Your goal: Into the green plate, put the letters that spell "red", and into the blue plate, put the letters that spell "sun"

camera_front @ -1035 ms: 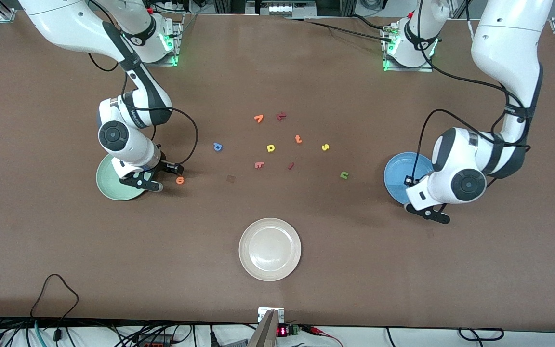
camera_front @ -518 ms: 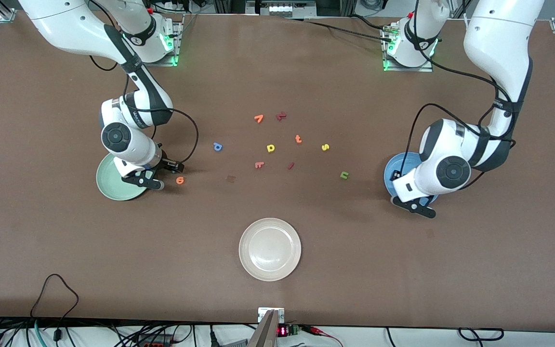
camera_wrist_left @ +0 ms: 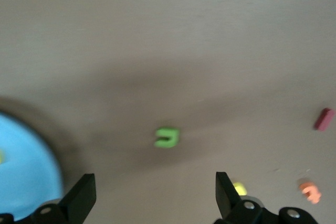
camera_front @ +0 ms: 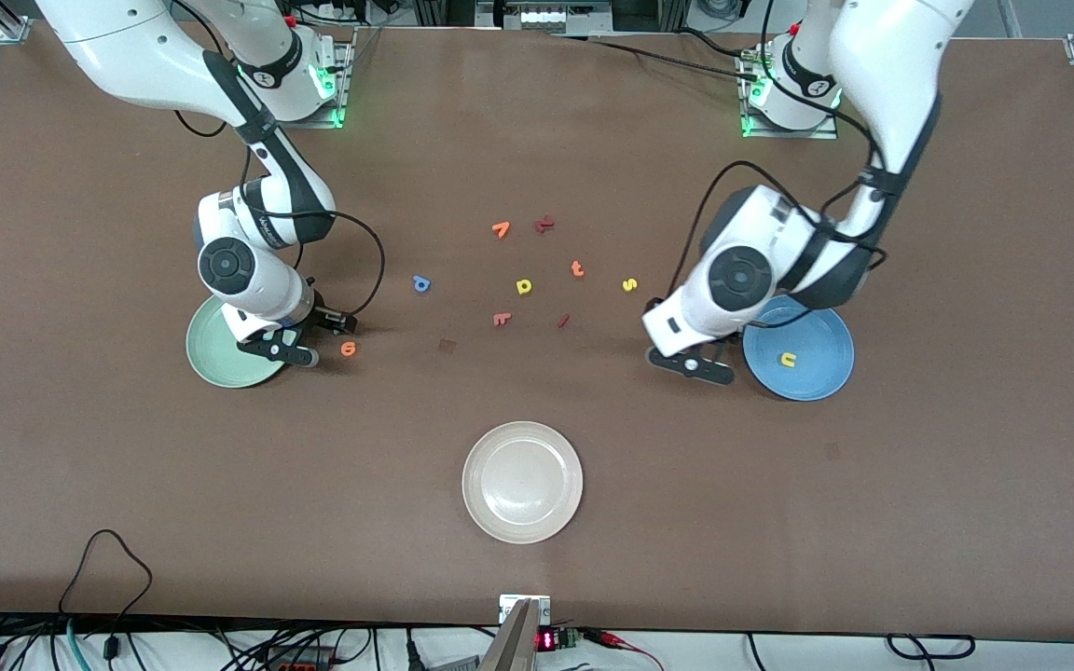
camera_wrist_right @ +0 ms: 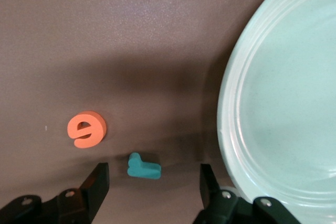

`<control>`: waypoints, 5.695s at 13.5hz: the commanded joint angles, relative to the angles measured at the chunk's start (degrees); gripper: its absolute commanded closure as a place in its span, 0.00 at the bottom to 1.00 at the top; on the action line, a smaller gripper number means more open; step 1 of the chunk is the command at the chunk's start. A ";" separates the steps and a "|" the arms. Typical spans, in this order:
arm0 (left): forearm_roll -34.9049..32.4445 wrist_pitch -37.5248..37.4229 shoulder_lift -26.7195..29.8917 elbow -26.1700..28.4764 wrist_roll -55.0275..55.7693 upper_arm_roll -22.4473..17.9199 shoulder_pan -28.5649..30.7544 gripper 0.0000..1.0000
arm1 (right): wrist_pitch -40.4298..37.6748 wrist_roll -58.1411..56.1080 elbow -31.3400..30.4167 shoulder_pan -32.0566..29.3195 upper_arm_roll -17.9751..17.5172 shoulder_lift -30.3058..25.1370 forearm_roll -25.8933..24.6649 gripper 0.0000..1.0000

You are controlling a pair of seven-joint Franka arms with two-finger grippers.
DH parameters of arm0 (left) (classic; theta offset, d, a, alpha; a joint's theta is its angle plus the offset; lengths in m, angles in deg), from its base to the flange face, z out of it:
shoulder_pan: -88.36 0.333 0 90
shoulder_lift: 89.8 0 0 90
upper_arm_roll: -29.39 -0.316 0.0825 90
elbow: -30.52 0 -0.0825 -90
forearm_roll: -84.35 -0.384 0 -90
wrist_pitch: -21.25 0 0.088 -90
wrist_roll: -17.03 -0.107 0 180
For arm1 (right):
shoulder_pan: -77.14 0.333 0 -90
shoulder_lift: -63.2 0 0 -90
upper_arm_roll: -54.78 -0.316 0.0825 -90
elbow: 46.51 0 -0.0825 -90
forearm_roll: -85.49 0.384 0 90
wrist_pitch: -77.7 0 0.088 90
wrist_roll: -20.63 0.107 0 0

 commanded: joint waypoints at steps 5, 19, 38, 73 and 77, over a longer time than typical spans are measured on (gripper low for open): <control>-4.93 13.80 -3.42 7.57 -6.44 -0.25 0.49 0.17 | 1.28 2.37 -0.22 0.11 -0.04 0.12 -0.75 0.38; -4.94 -9.96 2.82 0.65 -6.35 -0.87 6.45 0.87 | 2.07 2.46 -0.05 0.99 0.05 0.30 -0.75 0.50; -0.37 -11.67 2.31 4.77 18.45 17.56 15.63 0.00 | 2.68 2.02 0.13 0.82 0.75 0.48 -0.84 0.97; -15.84 -13.88 -0.52 2.92 6.41 15.39 23.68 0.80 | 0.92 -4.48 7.33 2.40 -1.54 2.31 -3.11 0.45; -18.73 -7.19 -3.60 4.77 5.25 15.48 26.94 0.79 | 0.92 -5.10 7.25 2.31 -0.48 3.20 -7.69 0.43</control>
